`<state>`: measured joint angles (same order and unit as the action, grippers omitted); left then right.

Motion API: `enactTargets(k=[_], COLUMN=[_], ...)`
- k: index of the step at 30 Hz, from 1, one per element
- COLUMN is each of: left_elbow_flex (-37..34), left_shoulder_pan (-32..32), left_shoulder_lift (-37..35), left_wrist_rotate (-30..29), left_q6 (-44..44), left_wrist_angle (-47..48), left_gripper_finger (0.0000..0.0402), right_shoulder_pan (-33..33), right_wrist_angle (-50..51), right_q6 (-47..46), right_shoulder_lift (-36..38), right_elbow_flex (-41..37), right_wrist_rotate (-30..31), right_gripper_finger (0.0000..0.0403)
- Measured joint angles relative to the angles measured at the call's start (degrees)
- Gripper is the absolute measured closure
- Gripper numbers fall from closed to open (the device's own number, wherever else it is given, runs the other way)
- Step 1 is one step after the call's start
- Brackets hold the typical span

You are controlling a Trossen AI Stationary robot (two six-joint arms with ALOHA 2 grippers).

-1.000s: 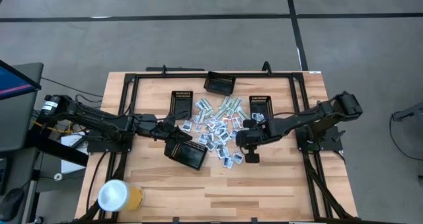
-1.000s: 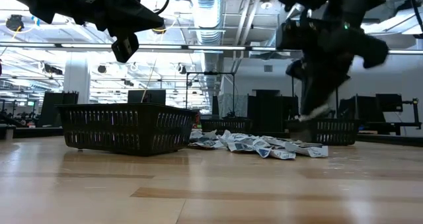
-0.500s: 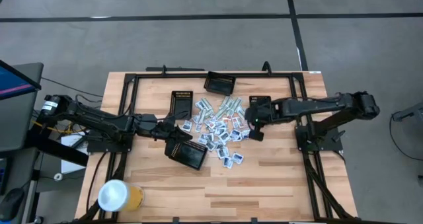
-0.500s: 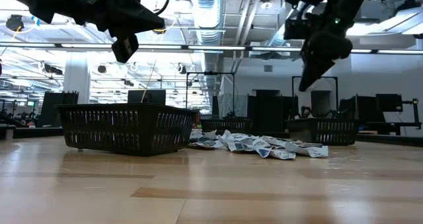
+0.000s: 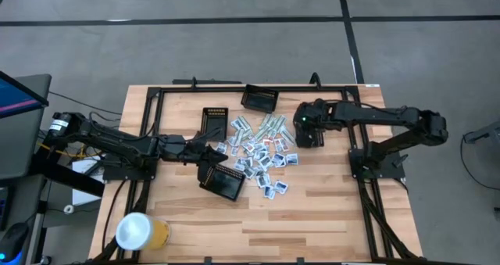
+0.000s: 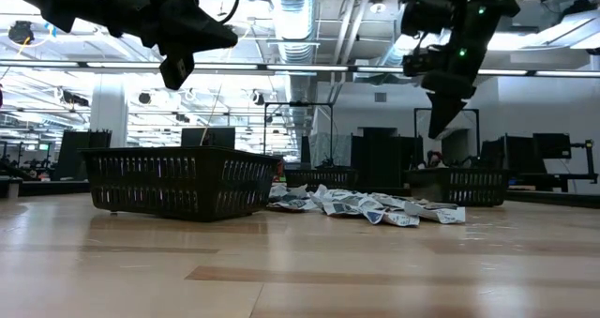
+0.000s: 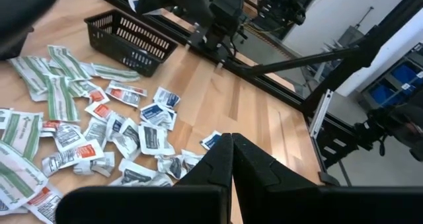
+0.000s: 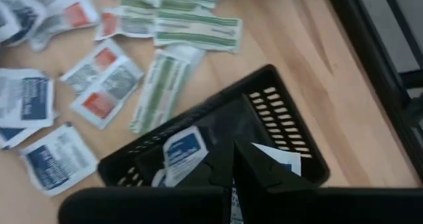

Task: Pick & Place First Aid Supplies
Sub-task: Put the white alcohol pad into the right black bin

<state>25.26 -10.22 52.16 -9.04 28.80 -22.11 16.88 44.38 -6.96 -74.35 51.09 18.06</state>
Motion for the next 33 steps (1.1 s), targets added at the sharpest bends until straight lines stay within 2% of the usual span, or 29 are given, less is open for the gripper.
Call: enactTargets(k=[5,8,12,18,27,33], left_elbow_flex=[0.0,0.0,0.0,0.0,0.0,0.0], left_shoulder_pan=[0.0,0.0,0.0,0.0,0.4,2.5], left_shoulder_lift=[0.0,0.0,0.0,0.0,0.0,0.0], left_wrist_rotate=[-1.5,-3.0,-4.9,-7.6,-13.2,-13.8], left_q6=[0.0,0.0,0.0,0.0,-3.1,-3.2], left_wrist_angle=[0.0,0.0,0.0,0.0,-0.2,-0.7], left_gripper_finger=[0.0394,0.0394,0.0394,0.0394,0.0394,0.0394], right_shoulder_pan=[3.3,4.8,6.2,6.5,5.7,3.8], right_wrist_angle=[0.2,0.2,0.2,0.2,-4.5,-12.7], right_q6=[0.0,0.6,3.1,5.8,20.6,32.1], right_shoulder_lift=[0.0,0.0,0.0,0.0,0.0,0.0], right_elbow_flex=[0.0,0.0,0.0,0.0,0.0,0.0], right_wrist_rotate=[-0.6,-2.4,-7.7,-9.0,-9.2,-9.7], right_gripper_finger=[0.0395,0.0388,0.0372,0.0345,0.0339,0.0339])
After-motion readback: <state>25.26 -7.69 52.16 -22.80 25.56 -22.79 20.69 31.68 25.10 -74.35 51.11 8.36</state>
